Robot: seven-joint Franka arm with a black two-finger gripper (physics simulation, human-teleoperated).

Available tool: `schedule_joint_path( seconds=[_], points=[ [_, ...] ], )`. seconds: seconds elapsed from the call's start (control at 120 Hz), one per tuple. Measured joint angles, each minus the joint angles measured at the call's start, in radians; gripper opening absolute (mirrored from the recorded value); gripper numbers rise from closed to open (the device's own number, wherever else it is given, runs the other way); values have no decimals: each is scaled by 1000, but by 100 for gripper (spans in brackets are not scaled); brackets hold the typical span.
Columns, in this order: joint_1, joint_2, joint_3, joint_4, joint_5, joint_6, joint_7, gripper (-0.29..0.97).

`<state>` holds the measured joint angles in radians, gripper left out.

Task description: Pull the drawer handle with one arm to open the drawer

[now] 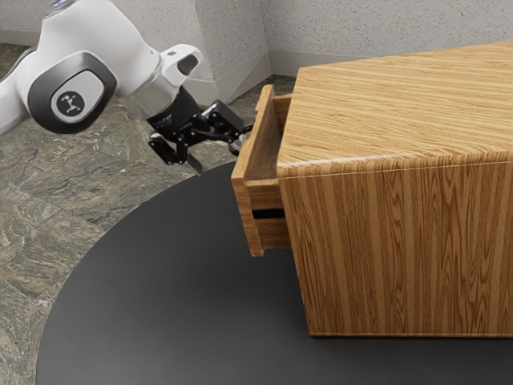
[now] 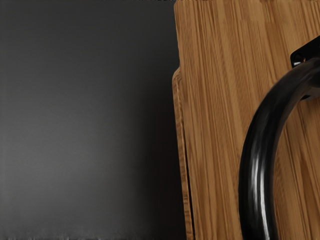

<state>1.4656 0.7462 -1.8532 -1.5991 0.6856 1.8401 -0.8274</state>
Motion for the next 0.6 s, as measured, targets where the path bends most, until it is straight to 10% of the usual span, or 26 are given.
schedule_joint_path(
  seconds=[0.375,0.6],
  points=[
    [154,3,-56,-10,-20,-28,-5,67],
    [752,-2,-551,5,-88,-242,-35,67]
  ],
)
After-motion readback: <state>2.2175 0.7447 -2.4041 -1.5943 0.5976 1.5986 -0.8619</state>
